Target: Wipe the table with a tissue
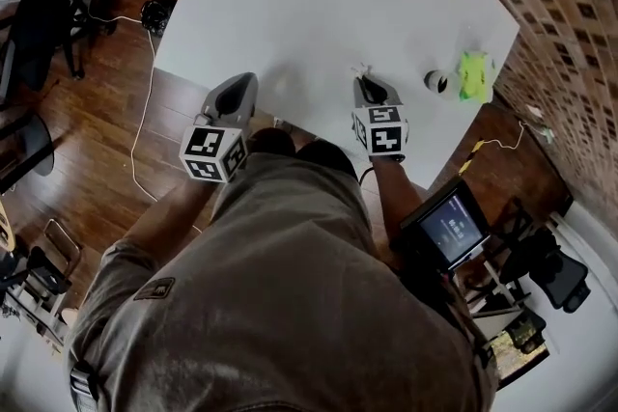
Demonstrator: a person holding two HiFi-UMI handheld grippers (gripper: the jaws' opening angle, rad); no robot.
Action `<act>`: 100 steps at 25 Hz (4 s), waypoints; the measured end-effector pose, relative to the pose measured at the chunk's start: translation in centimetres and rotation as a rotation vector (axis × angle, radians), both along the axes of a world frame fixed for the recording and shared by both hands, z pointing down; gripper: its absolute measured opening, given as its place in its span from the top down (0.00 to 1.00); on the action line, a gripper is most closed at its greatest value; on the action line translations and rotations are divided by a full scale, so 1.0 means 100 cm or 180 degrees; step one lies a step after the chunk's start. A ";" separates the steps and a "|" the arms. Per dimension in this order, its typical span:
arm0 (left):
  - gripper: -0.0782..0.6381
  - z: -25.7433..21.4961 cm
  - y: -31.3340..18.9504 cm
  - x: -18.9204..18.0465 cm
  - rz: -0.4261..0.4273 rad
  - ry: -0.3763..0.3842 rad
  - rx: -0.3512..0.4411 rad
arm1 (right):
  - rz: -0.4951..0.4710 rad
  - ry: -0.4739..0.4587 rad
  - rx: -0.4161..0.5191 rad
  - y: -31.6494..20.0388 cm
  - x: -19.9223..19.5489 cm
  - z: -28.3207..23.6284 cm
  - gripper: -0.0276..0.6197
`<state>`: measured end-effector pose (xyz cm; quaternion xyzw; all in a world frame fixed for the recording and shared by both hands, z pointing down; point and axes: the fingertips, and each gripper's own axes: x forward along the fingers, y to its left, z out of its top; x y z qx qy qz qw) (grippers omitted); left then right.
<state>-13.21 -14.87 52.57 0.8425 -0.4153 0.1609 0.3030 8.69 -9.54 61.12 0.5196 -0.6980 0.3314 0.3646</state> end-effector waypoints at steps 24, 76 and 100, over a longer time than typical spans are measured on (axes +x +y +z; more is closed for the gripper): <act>0.89 -0.002 0.001 0.005 0.0116 -0.0038 0.0024 | 0.0007 -0.0044 -0.0005 0.012 -0.016 0.003 0.91; 0.89 -0.128 0.193 0.115 0.0352 0.0253 0.1130 | 0.0655 -0.0852 0.2129 0.221 0.041 -0.223 0.91; 0.89 -0.132 0.209 0.115 0.0703 0.0477 0.1099 | 0.0946 -0.0706 0.2322 0.237 0.029 -0.247 0.91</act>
